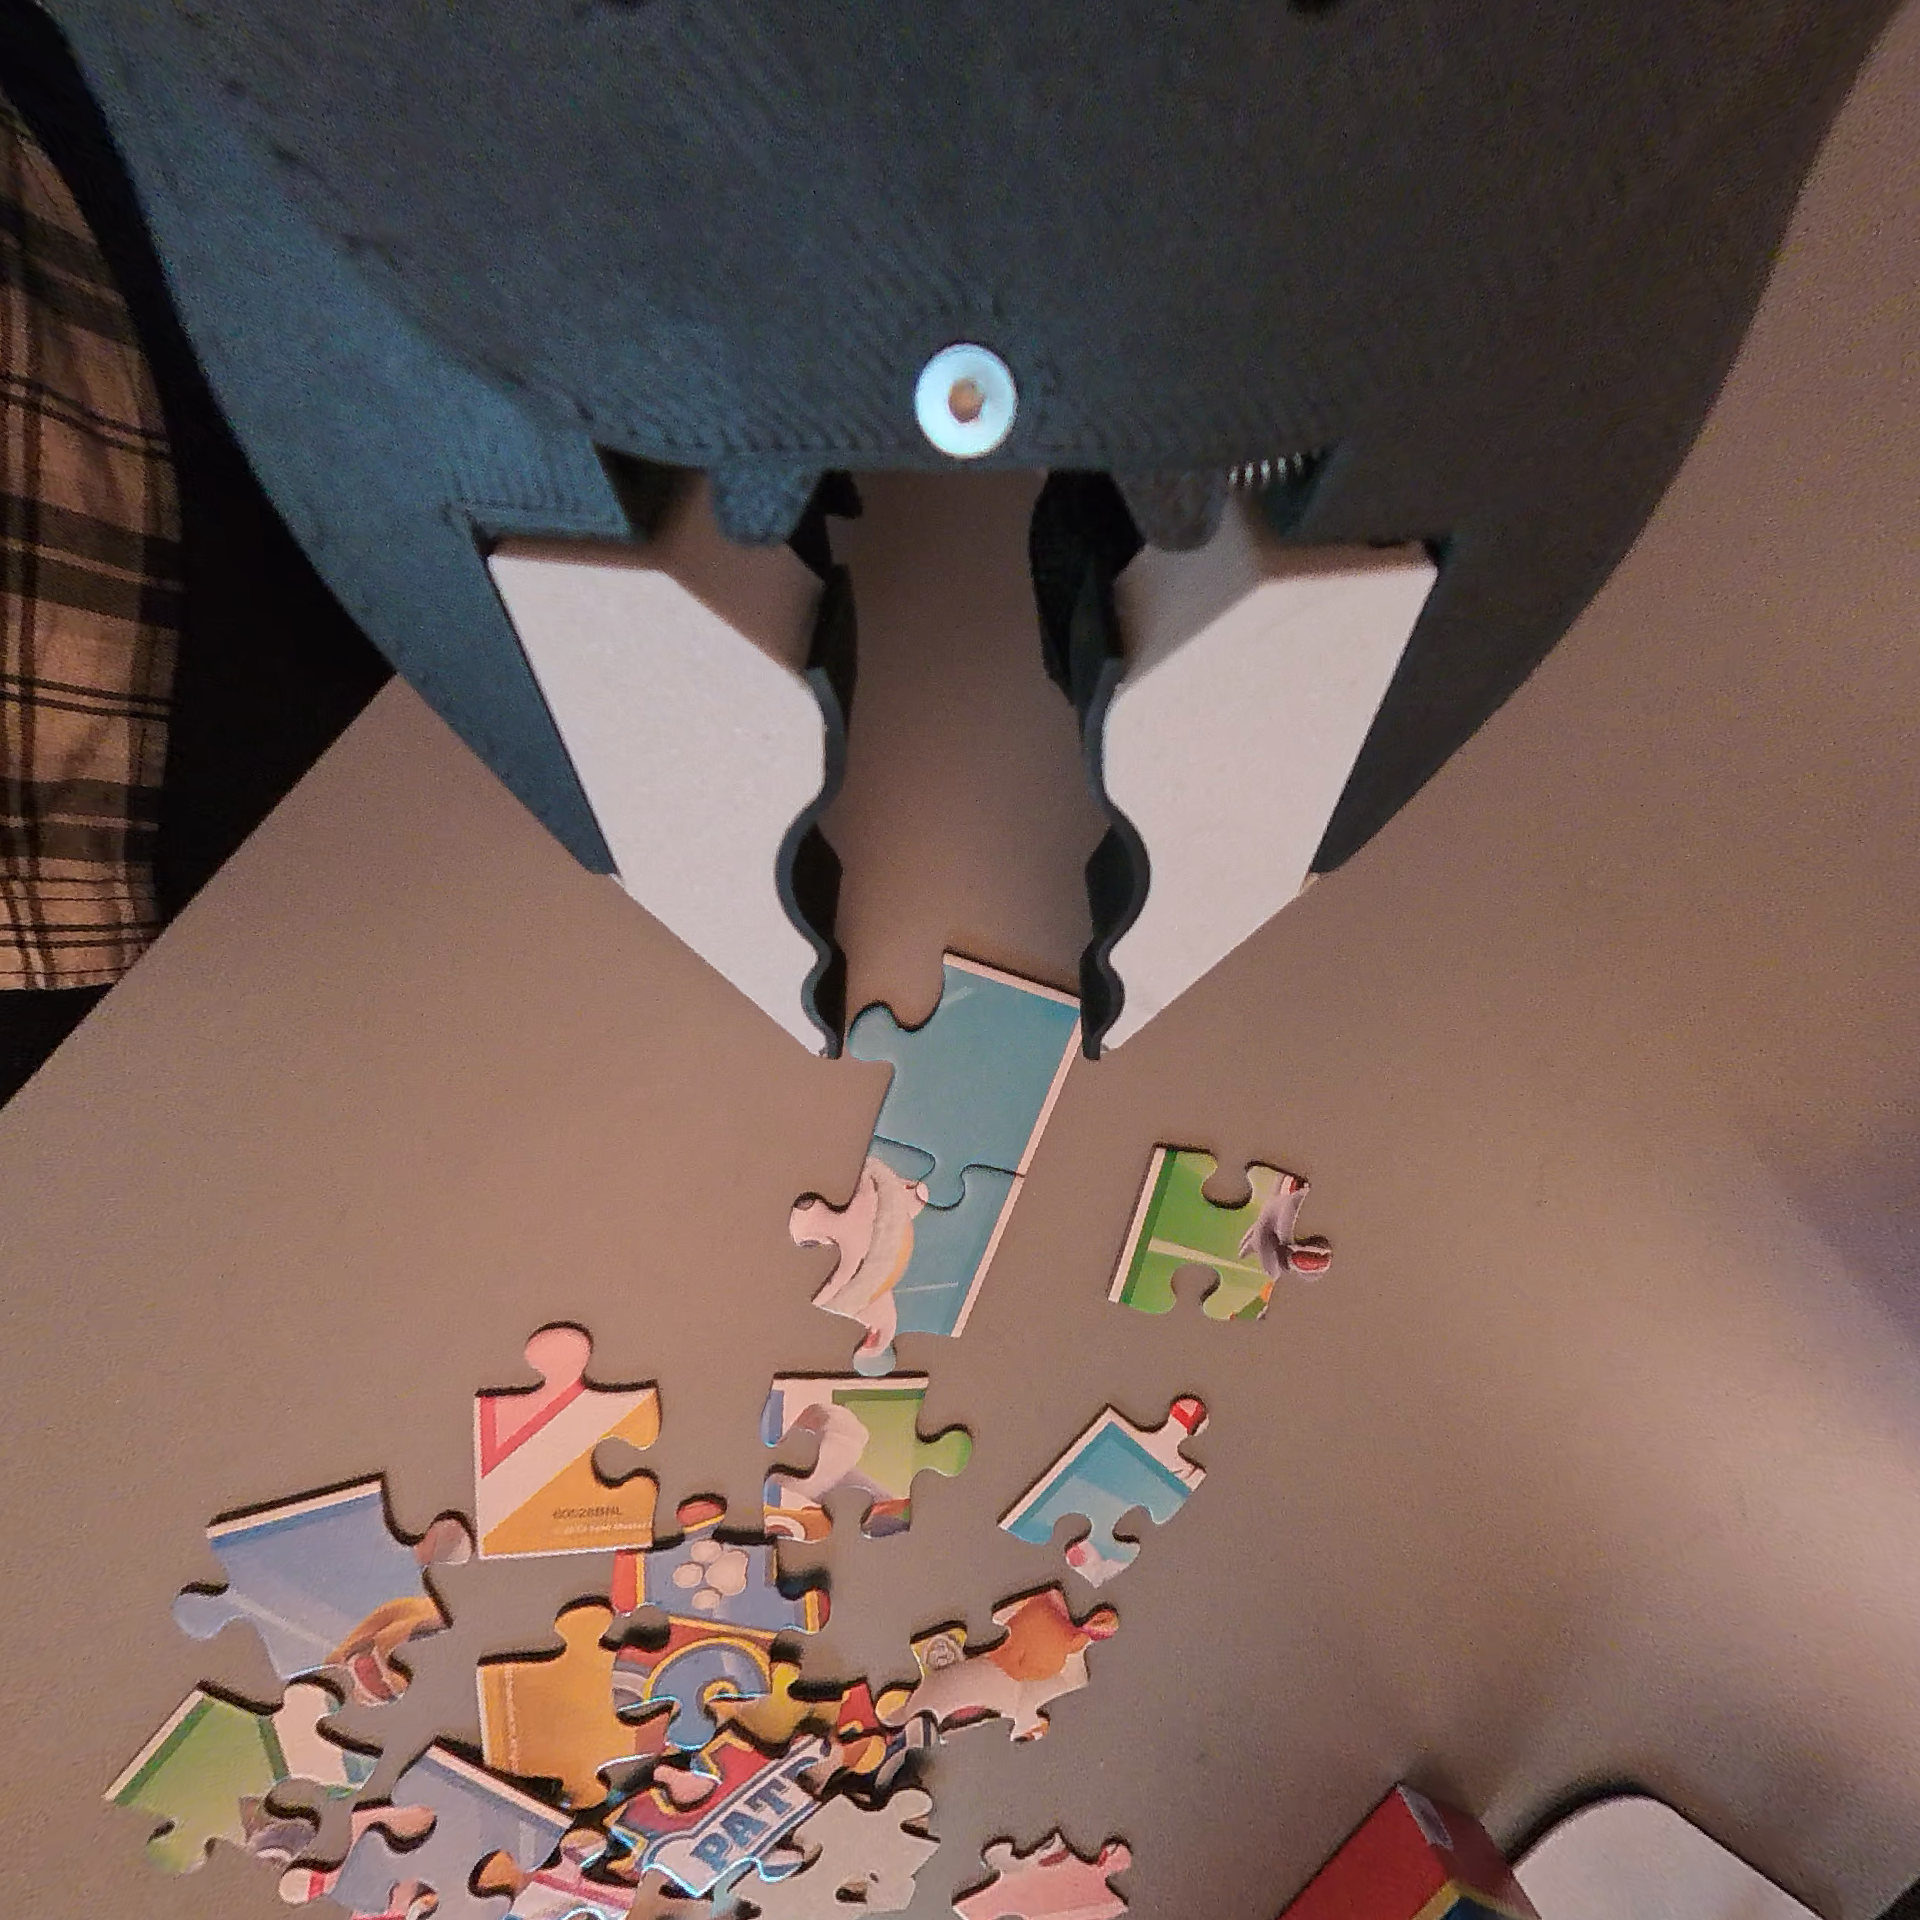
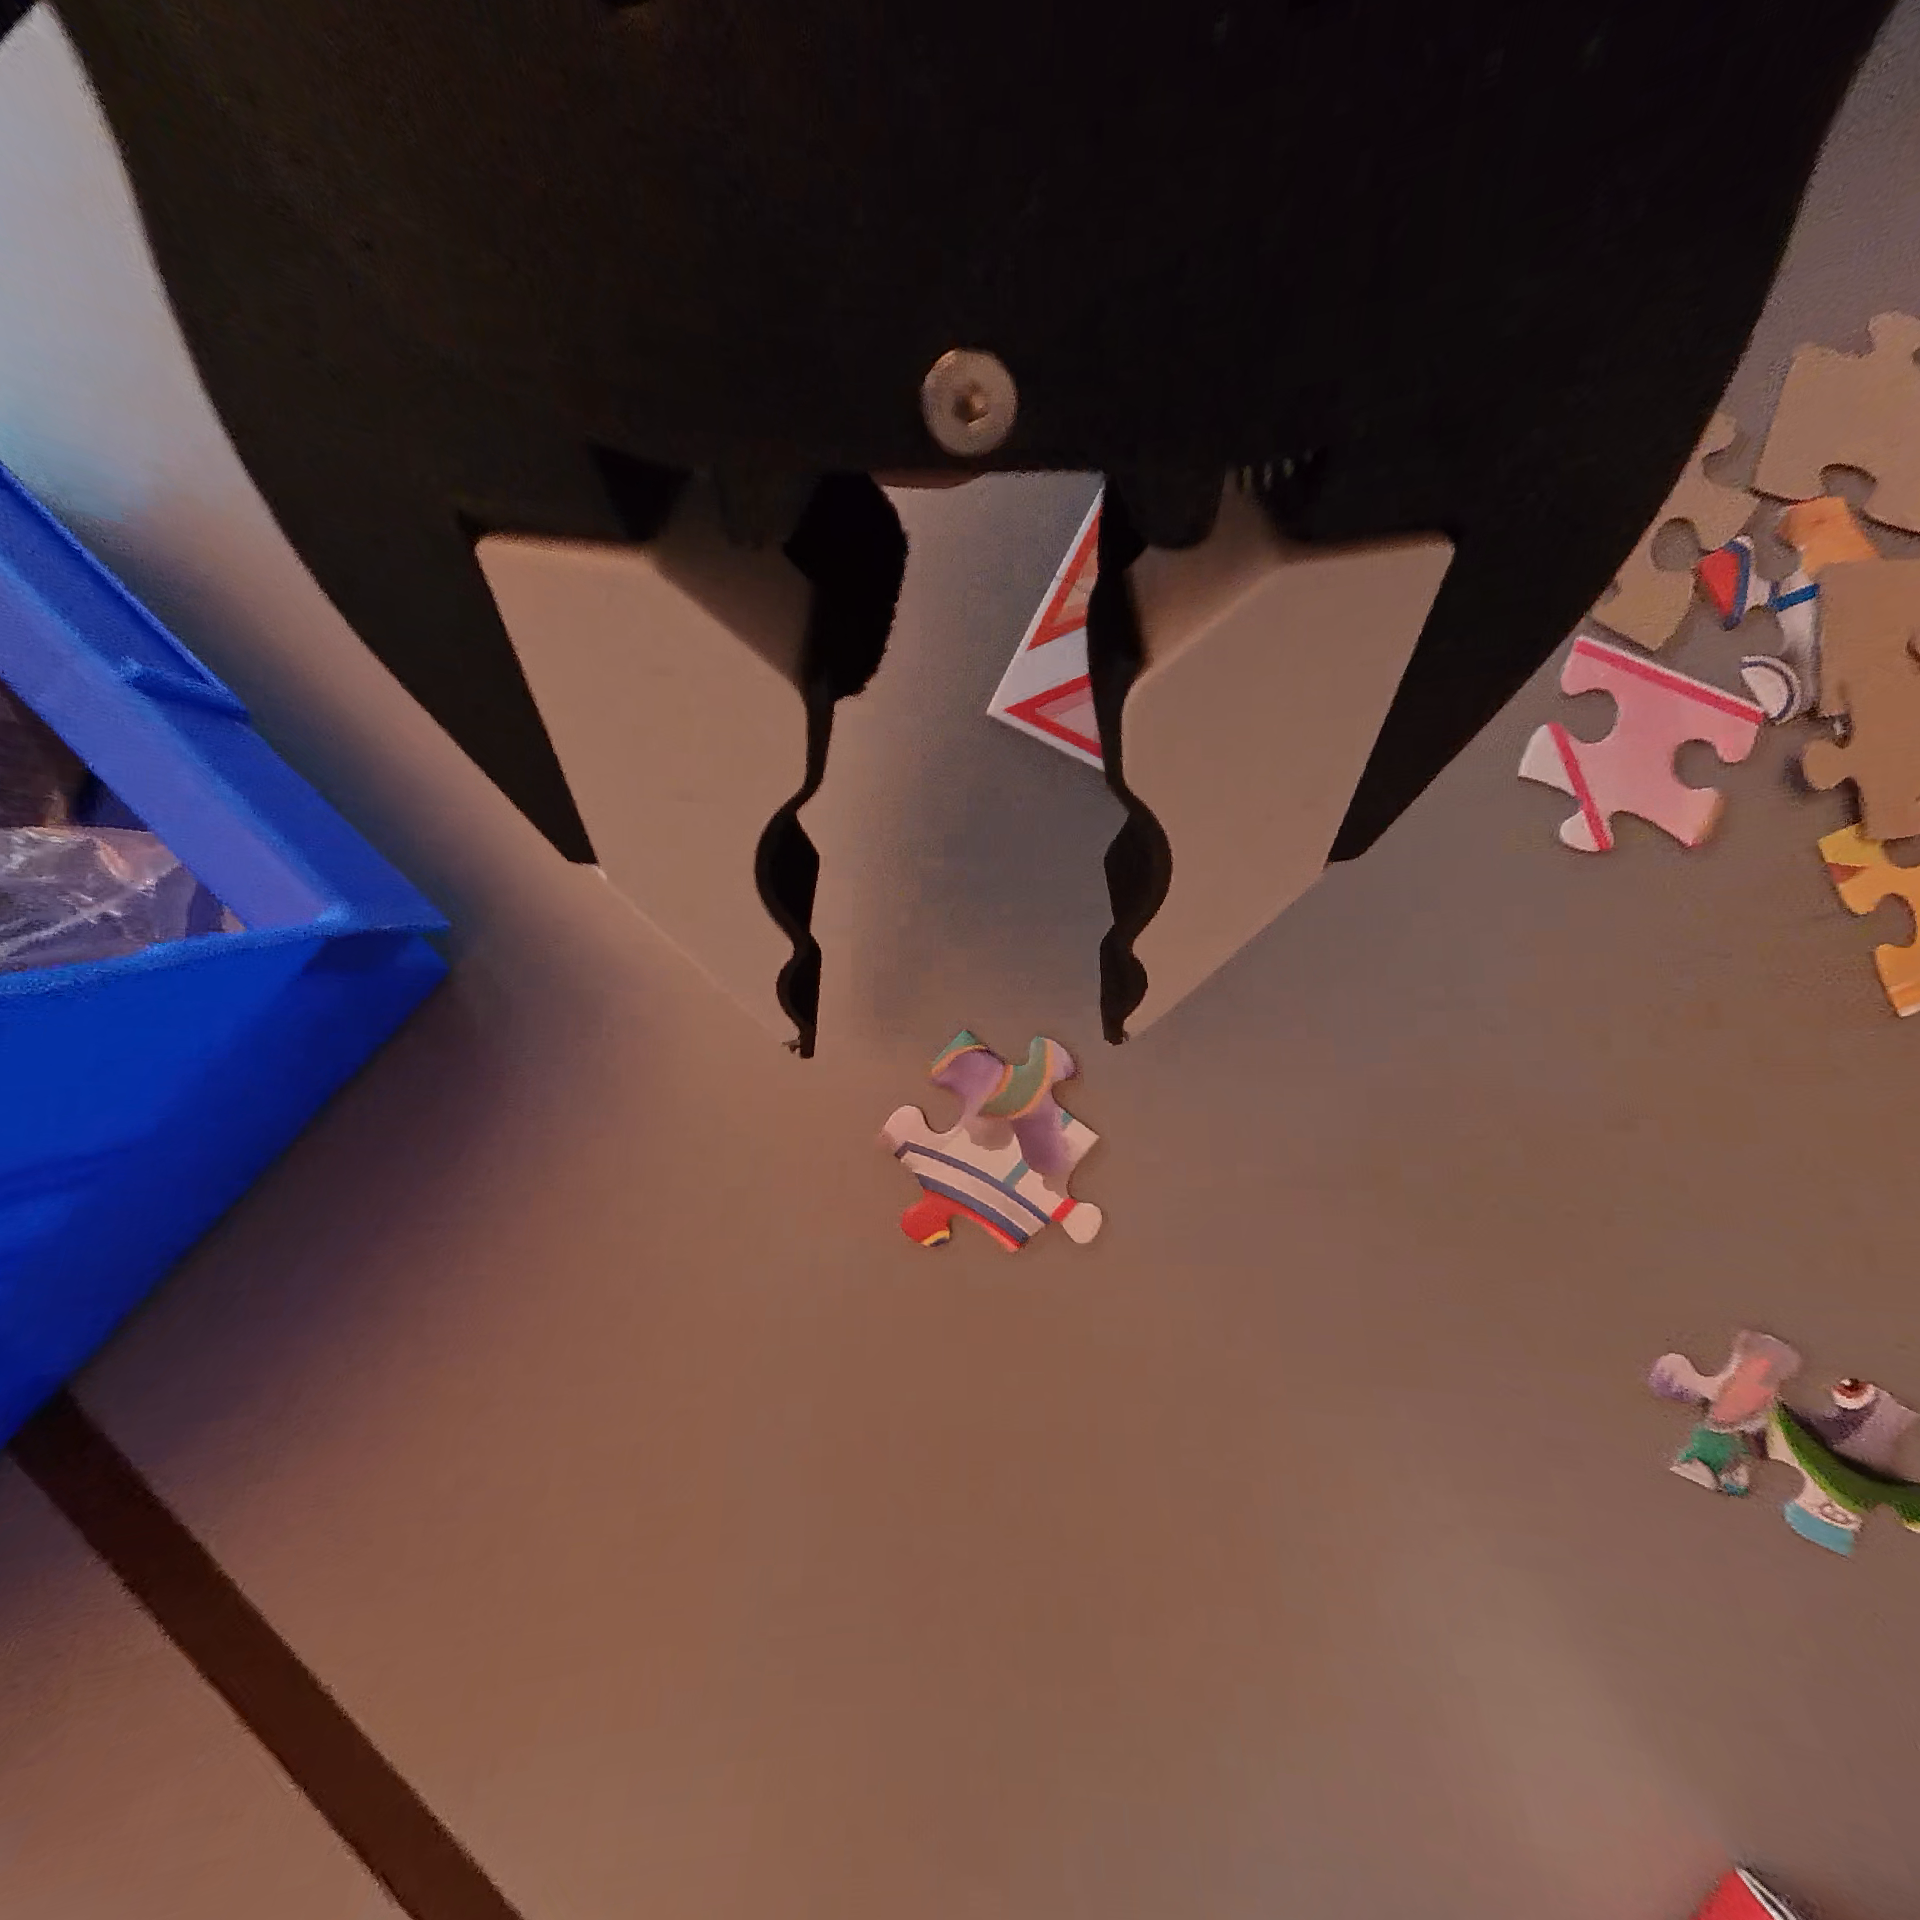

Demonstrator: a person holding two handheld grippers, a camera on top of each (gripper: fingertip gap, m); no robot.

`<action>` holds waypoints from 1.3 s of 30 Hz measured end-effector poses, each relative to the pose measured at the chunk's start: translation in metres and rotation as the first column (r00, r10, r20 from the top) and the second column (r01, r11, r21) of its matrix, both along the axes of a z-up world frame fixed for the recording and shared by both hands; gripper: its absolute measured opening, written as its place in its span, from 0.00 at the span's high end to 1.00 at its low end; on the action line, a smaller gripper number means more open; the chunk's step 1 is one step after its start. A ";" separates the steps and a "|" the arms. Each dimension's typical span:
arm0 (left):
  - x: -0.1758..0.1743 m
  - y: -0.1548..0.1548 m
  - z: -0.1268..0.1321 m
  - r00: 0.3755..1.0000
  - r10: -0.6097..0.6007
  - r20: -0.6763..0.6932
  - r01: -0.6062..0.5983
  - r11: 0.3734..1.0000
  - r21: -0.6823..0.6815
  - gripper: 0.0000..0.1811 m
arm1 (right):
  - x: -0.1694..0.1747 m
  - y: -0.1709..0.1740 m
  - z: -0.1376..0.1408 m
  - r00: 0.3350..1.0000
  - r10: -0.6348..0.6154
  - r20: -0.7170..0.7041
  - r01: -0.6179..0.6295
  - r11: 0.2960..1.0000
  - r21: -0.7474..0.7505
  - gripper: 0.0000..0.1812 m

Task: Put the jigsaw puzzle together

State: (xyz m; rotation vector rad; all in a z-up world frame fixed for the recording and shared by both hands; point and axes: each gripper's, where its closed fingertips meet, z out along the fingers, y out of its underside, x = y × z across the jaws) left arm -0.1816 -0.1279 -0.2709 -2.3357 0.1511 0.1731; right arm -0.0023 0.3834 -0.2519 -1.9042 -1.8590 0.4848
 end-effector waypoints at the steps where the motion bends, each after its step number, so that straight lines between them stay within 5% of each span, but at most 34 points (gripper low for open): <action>1: 0.000 0.000 0.000 1.000 0.002 0.001 -0.002 1.000 -0.001 0.76 | -0.002 -0.001 -0.004 1.000 0.010 -0.001 -0.010 1.000 -0.011 0.71; 8: 0.001 -0.001 0.000 1.000 0.010 0.002 -0.010 1.000 -0.013 0.76 | -0.007 -0.036 -0.012 0.993 0.115 0.031 -0.114 0.993 -0.027 0.71; 14: 0.004 0.002 -0.001 1.000 -0.001 0.018 0.001 1.000 -0.010 0.76 | 0.035 -0.155 -0.006 0.895 0.441 0.071 -0.433 0.895 -0.107 0.70; 18: 0.007 0.003 -0.001 1.000 -0.008 0.018 0.008 1.000 -0.014 0.76 | 0.053 -0.192 -0.015 0.866 0.494 0.072 -0.480 0.863 -0.158 0.74; 24: 0.012 0.002 -0.001 1.000 -0.009 0.018 0.010 1.000 -0.013 0.75 | 0.054 -0.195 -0.023 0.902 0.429 0.041 -0.414 0.888 -0.200 0.86; 39: 0.019 -0.003 0.001 1.000 0.000 -0.006 -0.001 1.000 -0.021 0.74 | 0.056 -0.204 -0.014 0.923 0.383 -0.043 -0.384 0.907 -0.171 0.99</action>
